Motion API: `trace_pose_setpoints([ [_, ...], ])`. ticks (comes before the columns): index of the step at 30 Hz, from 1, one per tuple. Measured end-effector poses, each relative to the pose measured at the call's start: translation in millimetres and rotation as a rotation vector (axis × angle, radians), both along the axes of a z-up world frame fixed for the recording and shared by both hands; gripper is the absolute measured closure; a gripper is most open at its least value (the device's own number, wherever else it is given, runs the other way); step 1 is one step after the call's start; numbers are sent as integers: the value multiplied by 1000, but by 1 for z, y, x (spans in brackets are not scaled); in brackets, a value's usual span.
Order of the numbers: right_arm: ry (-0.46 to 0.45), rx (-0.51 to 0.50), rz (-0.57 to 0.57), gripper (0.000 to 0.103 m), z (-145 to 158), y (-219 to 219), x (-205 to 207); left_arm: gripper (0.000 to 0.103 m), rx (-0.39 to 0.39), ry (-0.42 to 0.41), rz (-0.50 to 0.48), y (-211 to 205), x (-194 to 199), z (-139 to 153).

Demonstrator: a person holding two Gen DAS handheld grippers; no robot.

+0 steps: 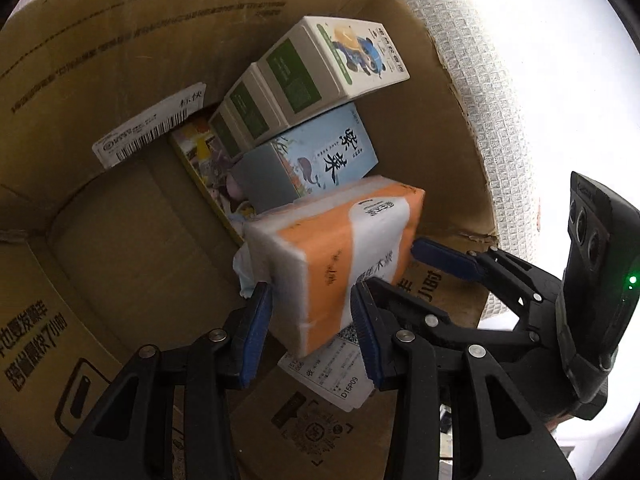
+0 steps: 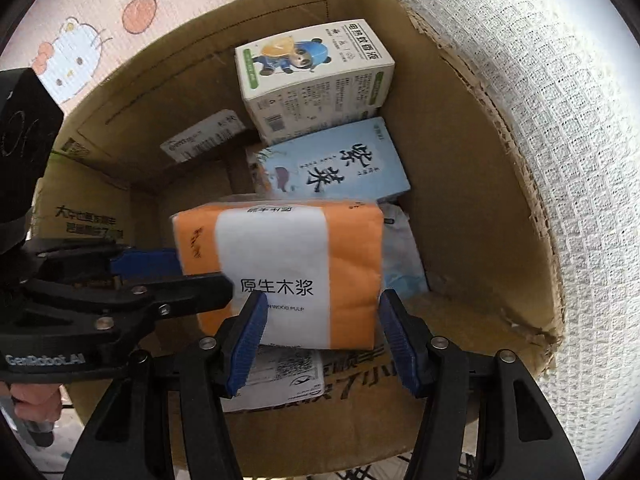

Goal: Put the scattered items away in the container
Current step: 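Lower the tissue pack with both grippers into the cardboard box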

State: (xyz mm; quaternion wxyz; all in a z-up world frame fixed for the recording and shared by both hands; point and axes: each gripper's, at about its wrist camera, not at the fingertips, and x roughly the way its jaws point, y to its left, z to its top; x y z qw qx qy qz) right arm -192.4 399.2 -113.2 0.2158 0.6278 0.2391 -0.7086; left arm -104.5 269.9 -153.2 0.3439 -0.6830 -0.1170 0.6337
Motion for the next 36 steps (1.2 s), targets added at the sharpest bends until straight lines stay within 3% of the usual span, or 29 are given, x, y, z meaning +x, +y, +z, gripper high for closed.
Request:
trace_pose_setpoints([
  [6,11,22,9,47,5,4,-2,59,14,-7,6,-2,5,5],
  [13,-6,13,-26,47,13,6,-13,71,14,-33,13,3,1,2],
  [14,-8,3,-33,50,15,7,-14,72,15,-44,21,3,0,0],
  [16,-27,-25,-49,76,16,7,-15,73,23,-70,32,4,0,-2],
  [25,-48,-40,-95,81,19,10,-21,76,53,-149,61,19,-3,-20],
  [31,10,-20,-56,81,32,1,-27,76,25,-18,52,18,7,-1],
  [36,-42,-45,-86,81,26,4,-31,76,39,42,122,5,-1,15],
])
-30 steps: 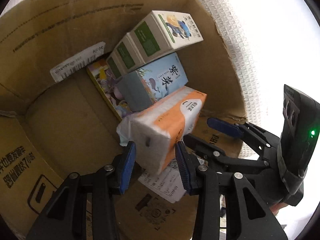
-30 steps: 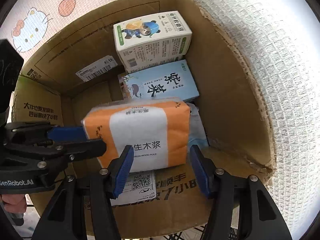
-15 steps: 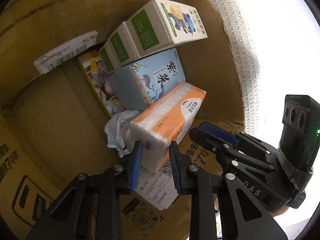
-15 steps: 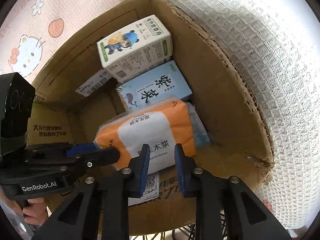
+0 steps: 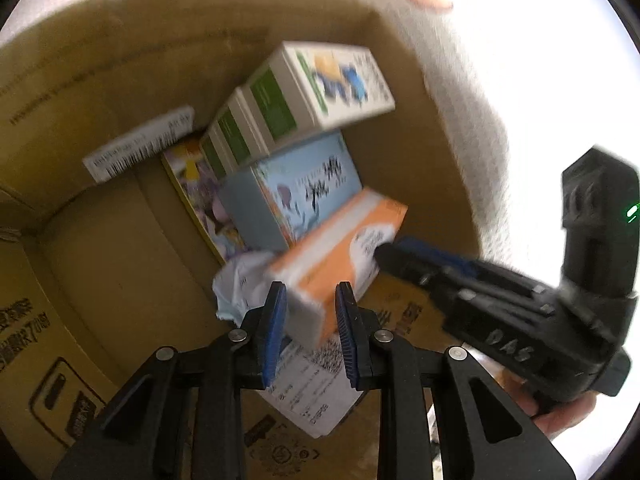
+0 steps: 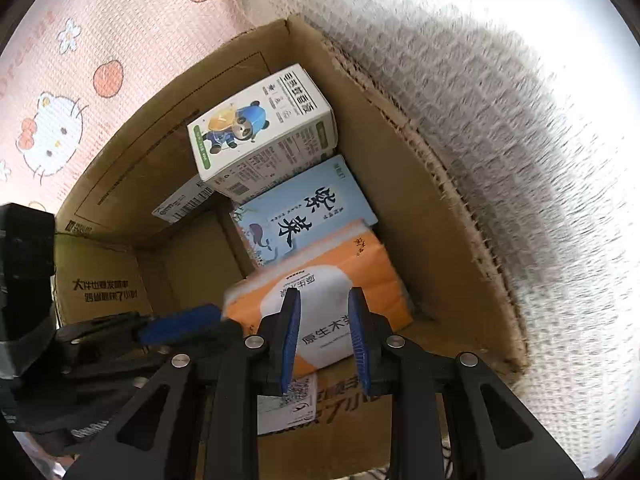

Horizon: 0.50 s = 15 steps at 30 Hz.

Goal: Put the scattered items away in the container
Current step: 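Lower the tissue pack with both grippers into the cardboard box, then open both grippers to release the tissue pack inside the box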

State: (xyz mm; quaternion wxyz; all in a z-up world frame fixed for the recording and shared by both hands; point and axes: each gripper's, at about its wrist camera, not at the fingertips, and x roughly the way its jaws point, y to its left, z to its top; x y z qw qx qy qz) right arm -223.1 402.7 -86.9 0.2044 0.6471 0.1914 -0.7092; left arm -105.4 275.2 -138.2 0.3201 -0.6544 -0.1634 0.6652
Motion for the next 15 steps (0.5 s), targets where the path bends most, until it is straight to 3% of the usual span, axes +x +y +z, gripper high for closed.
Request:
trace_pose_setpoints([
  [3,-3,12,21,82,-3,-1,-6,79,13,13,-20,4,-5,4],
  [5,-11,18,26,82,-5,-2,-10,87,13,26,-63,15,-6,-1],
  [15,-46,95,91,81,-15,-10,-20,86,-31,1,-88,25,-13,-24],
])
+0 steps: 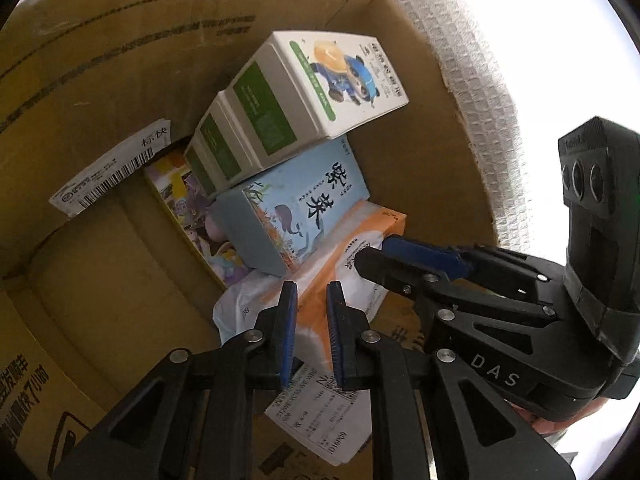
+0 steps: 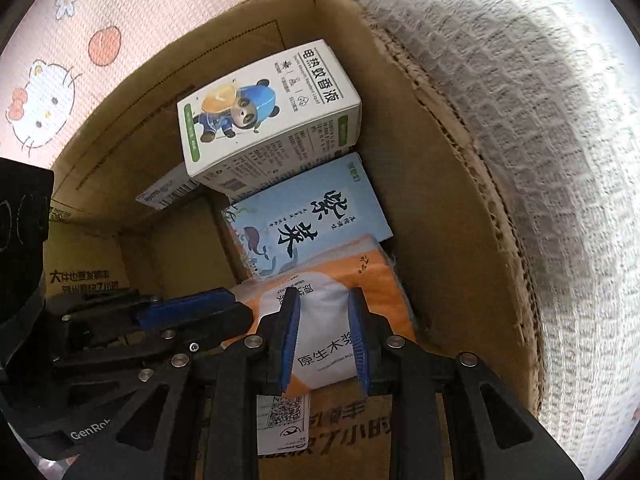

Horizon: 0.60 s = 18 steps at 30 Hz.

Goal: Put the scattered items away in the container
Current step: 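Open both grippers to release the tissue pack inside the box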

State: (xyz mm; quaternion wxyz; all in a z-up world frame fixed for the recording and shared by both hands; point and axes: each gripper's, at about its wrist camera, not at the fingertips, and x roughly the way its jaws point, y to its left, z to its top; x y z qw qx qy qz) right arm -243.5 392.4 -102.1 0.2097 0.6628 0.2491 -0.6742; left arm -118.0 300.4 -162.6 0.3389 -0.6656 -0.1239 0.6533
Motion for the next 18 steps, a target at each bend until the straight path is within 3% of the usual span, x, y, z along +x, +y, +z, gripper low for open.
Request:
trace_pose_setpoints([
  [7,-2,72,28,82,-20,-4,-5,86,-103,-8,1,0,-4,-7],
  [10,-12,90,-14,81,-27,-3,-12,85,-71,-65,29,-11,-10,-5],
  [13,-15,89,-26,81,-24,-2,-14,85,-66,-67,38,-17,-9,1],
  [18,-27,50,-121,81,-10,9,-17,79,-41,-101,-24,-5,2,1],
])
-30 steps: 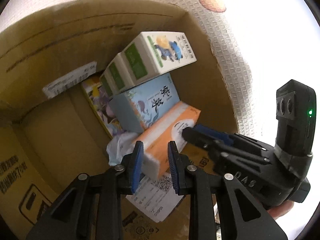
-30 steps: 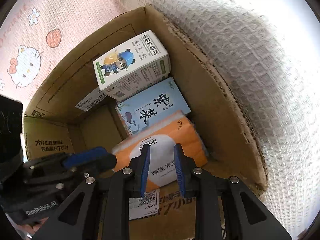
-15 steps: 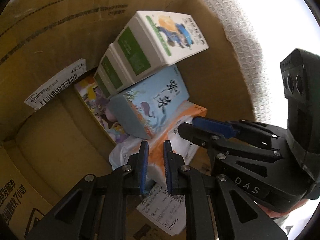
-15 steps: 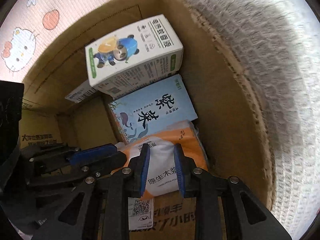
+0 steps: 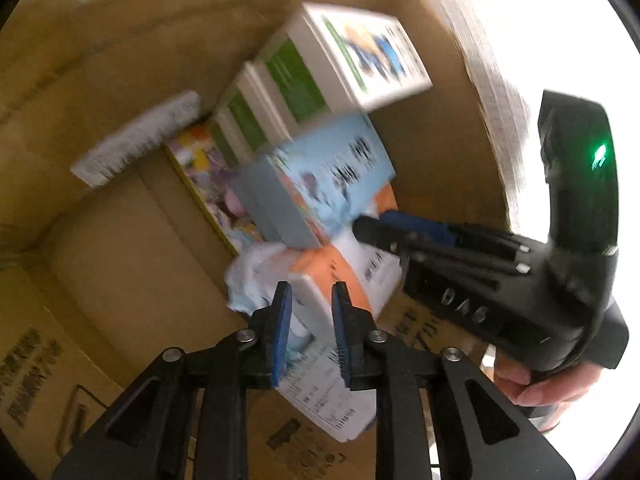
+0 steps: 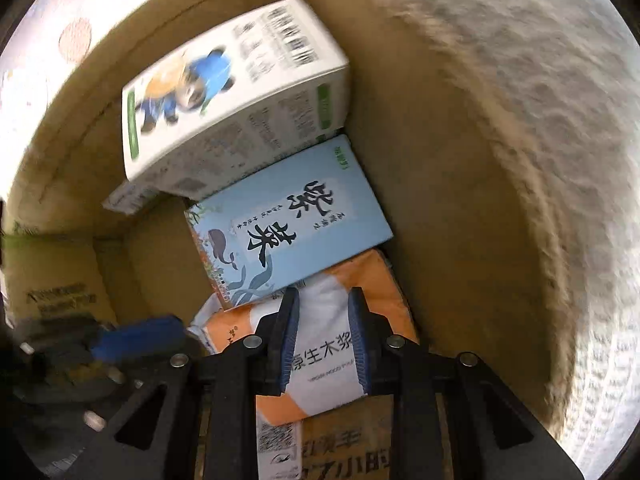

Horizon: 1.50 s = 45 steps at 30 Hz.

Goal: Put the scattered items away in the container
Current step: 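Open both grippers to release the tissue pack inside the box, then move both grippers back from the box to the pile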

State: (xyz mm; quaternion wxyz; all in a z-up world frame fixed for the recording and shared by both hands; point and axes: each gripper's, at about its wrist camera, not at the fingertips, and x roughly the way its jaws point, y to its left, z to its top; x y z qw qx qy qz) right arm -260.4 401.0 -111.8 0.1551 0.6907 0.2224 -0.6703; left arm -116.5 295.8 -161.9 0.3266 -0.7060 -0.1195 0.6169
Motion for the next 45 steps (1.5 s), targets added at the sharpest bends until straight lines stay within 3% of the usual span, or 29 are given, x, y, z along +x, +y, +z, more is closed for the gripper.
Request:
trace_pose_setpoints([
  [4,10,-8,-46,81,12,9,3,79,-4,-24,-69,18,9,-8],
  [12,30,19,-81,81,18,20,9,82,30,-58,-32,21,4,-22],
  [23,102,81,-99,81,4,8,20,82,-42,-6,-76,26,5,-11],
  [28,166,40,-161,81,33,5,30,73,-84,112,-91,18,2,18],
  [32,274,-9,-65,81,70,-23,52,61,-81,244,-89,6,1,47],
  [37,352,-21,30,81,90,-47,80,58,-75,445,-141,0,17,81],
  [41,398,-3,111,81,110,-42,69,56,-94,590,-167,-26,17,99],
  [45,479,23,167,81,124,-68,107,56,-116,647,-173,-57,29,112],
])
